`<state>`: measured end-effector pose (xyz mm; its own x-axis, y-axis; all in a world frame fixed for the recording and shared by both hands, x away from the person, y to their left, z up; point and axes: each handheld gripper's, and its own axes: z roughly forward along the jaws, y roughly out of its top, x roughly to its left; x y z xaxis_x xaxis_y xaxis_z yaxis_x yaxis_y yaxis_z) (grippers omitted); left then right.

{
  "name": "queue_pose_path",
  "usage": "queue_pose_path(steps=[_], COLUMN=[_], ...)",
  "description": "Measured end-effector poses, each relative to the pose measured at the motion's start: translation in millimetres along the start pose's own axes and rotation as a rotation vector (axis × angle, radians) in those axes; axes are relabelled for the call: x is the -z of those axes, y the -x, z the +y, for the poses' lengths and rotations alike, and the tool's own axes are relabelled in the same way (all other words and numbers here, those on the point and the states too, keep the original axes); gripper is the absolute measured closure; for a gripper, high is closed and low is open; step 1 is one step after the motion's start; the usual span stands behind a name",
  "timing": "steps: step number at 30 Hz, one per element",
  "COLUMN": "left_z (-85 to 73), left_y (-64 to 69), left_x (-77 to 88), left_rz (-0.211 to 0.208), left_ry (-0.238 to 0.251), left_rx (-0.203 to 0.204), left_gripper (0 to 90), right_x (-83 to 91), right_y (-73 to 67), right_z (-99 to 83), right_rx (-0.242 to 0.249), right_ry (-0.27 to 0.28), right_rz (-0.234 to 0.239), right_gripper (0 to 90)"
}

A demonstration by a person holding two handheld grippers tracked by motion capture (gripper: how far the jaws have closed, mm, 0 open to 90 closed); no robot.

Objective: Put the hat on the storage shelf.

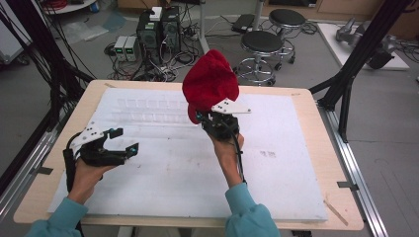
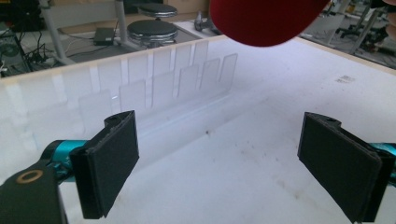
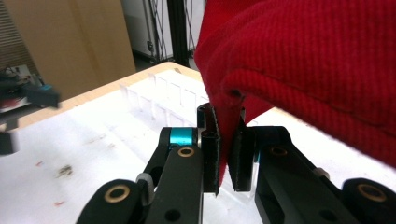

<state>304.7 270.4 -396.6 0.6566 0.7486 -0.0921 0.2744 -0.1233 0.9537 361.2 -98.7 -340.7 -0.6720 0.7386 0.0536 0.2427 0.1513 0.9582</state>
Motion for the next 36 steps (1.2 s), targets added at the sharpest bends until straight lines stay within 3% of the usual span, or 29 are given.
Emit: queue_pose_path(steps=[2,3,11,15,21,29,36], left_z=[-9.8,-21.6,-47.4,-55.1,-59.2,-59.5,-59.7], left_y=[-1.4,-3.2,-5.0,-4.9,-5.5,-4.0,-4.5], left_x=[5.1,9.5,17.1,18.9,19.8,19.9,20.0], left_rz=[0.012,0.021,0.047,0.052,0.045,0.042,0.039], left_ry=[-0.004,-0.004,-0.017,-0.001,0.023,0.023,0.024], left_rx=[0.002,0.024,0.049,0.040,0.063,0.043,0.049], left_gripper=[12.8,12.8,13.6,16.7,16.2,16.3,16.3], right_x=[-6.9,-9.6,-26.5,-34.3,-43.9,-51.5,-57.4], right_y=[4.9,6.8,13.6,14.0,13.3,10.1,7.0], right_z=[1.1,1.9,10.0,8.4,4.0,1.0,-1.7], right_rx=[0.005,0.004,0.005,0.004,-0.005,-0.018,-0.016], right_ry=[-0.010,-0.010,-0.030,-0.052,-0.076,-0.089,-0.120], right_rz=[-0.011,-0.015,-0.053,-0.060,-0.064,-0.070,-0.093], right_gripper=[85.2,85.2,85.2,85.2,85.2,85.1,84.9])
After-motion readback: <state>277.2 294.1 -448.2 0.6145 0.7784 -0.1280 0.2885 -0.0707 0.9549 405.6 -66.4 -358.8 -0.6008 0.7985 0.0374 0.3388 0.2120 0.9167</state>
